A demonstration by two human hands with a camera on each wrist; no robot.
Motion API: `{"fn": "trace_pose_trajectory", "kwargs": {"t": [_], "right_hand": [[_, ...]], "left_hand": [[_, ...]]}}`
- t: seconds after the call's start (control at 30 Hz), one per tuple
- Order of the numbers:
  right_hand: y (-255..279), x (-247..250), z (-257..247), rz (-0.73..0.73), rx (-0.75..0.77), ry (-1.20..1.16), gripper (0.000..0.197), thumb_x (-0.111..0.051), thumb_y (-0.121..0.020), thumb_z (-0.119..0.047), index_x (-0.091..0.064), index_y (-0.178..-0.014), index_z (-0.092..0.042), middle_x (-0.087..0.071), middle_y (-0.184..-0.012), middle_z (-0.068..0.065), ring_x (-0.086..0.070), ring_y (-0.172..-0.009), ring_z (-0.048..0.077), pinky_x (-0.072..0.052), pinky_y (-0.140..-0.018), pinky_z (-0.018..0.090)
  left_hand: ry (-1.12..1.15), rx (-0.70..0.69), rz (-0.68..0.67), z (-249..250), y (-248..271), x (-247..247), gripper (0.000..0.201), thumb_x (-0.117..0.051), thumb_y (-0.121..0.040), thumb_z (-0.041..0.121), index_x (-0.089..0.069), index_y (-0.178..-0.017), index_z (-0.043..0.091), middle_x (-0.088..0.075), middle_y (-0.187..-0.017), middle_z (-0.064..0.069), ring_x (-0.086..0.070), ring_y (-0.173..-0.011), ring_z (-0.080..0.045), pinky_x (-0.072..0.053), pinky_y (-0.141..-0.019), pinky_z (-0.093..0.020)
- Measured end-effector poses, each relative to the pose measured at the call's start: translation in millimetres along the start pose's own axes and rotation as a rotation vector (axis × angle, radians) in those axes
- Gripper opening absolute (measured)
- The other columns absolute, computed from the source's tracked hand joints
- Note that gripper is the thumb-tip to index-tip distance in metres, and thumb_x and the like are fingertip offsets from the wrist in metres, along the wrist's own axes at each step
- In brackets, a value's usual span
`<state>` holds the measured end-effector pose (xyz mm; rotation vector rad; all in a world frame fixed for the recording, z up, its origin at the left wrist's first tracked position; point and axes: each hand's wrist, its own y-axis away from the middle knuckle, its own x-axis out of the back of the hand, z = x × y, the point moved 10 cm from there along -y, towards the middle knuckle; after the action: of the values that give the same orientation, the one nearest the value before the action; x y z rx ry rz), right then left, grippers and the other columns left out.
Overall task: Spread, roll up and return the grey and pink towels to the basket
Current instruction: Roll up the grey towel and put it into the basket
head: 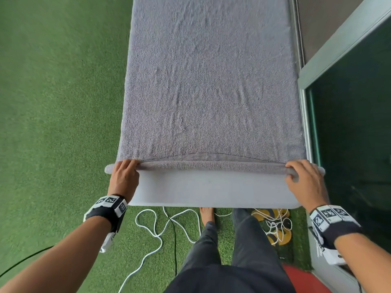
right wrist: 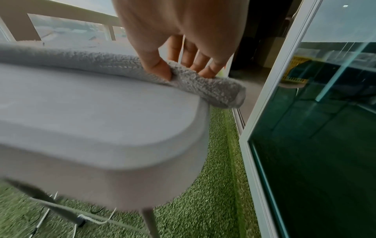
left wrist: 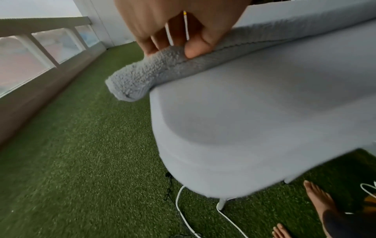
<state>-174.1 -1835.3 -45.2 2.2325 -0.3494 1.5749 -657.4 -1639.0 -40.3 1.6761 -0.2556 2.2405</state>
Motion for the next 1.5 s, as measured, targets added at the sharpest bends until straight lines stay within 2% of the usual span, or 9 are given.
{"fn": "trace_pose_trajectory", "kwargs": {"t": [0.2, 0.27, 0.33, 0.5, 0.67, 0.9, 1.13, 1.37, 1.5], "right_hand": [[-30, 6, -1, -0.065, 0.007, 0.009, 0.011, -0.061, -0.085, -0.013, -0.066, -0.093, -0.018, -0.070, -0.092, 0.005, -0.060, -0.088, 0.030, -0.039, -0.086, 0.043], [-42, 9, 0, -0.076, -0.024, 0.001, 0.016, -0.060, -0.087, -0.016, -0.059, -0.102, -0.020, -0.068, -0.090, 0.003, -0.062, -0.085, 0.029, -0.034, -0.087, 0.042], [-50, 17, -2, -0.024, -0.020, 0.022, 0.026, -0.062, -0.084, -0.012, -0.055, -0.108, -0.018, -0.063, -0.093, 0.004, -0.059, -0.086, 0.028, -0.033, -0.087, 0.042], [-44, 10, -20, -0.053, 0.000, 0.035, 0.016, -0.058, -0.079, 0.000, -0.048, -0.077, -0.013, -0.051, -0.085, 0.007, -0.048, -0.075, 0.028, -0.038, -0.067, 0.037], [-33, 0, -21, 0.007, 0.047, 0.088, 0.030, -0.067, -0.070, -0.002, -0.056, -0.097, -0.010, -0.052, -0.096, 0.011, -0.048, -0.093, 0.032, -0.032, -0.085, 0.042], [-31, 10, -13, 0.091, -0.038, -0.086, 0.031, -0.059, -0.079, 0.008, -0.070, -0.103, -0.008, -0.066, -0.103, 0.014, -0.056, -0.101, 0.035, -0.050, -0.084, 0.048], [5, 4, -7, 0.081, -0.056, 0.061, 0.019, -0.067, -0.076, -0.005, -0.074, -0.089, -0.016, -0.071, -0.088, 0.007, -0.057, -0.083, 0.029, -0.043, -0.083, 0.043], [68, -4, 3, 0.041, -0.043, 0.119, 0.019, -0.066, -0.081, -0.013, -0.067, -0.069, -0.028, -0.067, -0.072, -0.008, -0.046, -0.074, 0.017, -0.031, -0.081, 0.038], [66, -4, 2, 0.009, -0.034, 0.044, 0.020, -0.064, -0.085, -0.013, -0.058, -0.077, -0.031, -0.062, -0.071, -0.012, -0.051, -0.068, 0.012, -0.026, -0.079, 0.033]], "left_hand": [[-0.020, 0.013, -0.182, 3, -31, -2, 0.022, -0.038, -0.084, 0.015, -0.057, -0.077, 0.006, -0.061, -0.074, -0.014, -0.057, -0.065, -0.034, -0.046, -0.059, -0.040], [-0.042, 0.089, -0.196, -1, -42, 2, 0.009, -0.050, -0.084, 0.010, -0.054, -0.092, 0.008, -0.057, -0.087, -0.014, -0.056, -0.070, -0.034, -0.048, -0.059, -0.042], [-0.126, 0.122, -0.150, -2, -49, 9, 0.023, -0.059, -0.078, 0.006, -0.051, -0.099, 0.009, -0.052, -0.094, -0.014, -0.052, -0.080, -0.033, -0.045, -0.065, -0.044], [0.014, 0.145, -0.114, 5, -46, -5, 0.026, -0.049, -0.065, -0.018, -0.046, -0.085, -0.001, -0.048, -0.084, -0.019, -0.045, -0.077, -0.033, -0.039, -0.066, -0.045], [-0.037, 0.045, -0.103, 12, -32, -10, 0.040, -0.056, -0.054, -0.016, -0.051, -0.089, 0.001, -0.048, -0.088, -0.016, -0.042, -0.082, -0.032, -0.040, -0.075, -0.046], [-0.066, 0.003, -0.005, 10, -27, 8, 0.034, -0.063, -0.064, -0.020, -0.070, -0.090, 0.002, -0.067, -0.083, -0.015, -0.060, -0.077, -0.035, -0.051, -0.065, -0.042], [-0.074, 0.011, -0.130, 7, 3, -1, 0.014, -0.065, -0.073, -0.007, -0.068, -0.078, 0.006, -0.066, -0.070, -0.009, -0.061, -0.066, -0.028, -0.051, -0.057, -0.036], [-0.069, -0.081, -0.193, 6, 69, -13, 0.034, -0.029, -0.084, 0.021, -0.057, -0.065, 0.015, -0.058, -0.057, 0.001, -0.048, -0.048, -0.017, -0.051, -0.055, -0.033], [-0.043, -0.041, -0.132, 5, 62, -3, 0.010, -0.045, -0.089, 0.014, -0.048, -0.080, 0.015, -0.051, -0.064, 0.005, -0.040, -0.048, -0.013, -0.042, -0.051, -0.030]]}}
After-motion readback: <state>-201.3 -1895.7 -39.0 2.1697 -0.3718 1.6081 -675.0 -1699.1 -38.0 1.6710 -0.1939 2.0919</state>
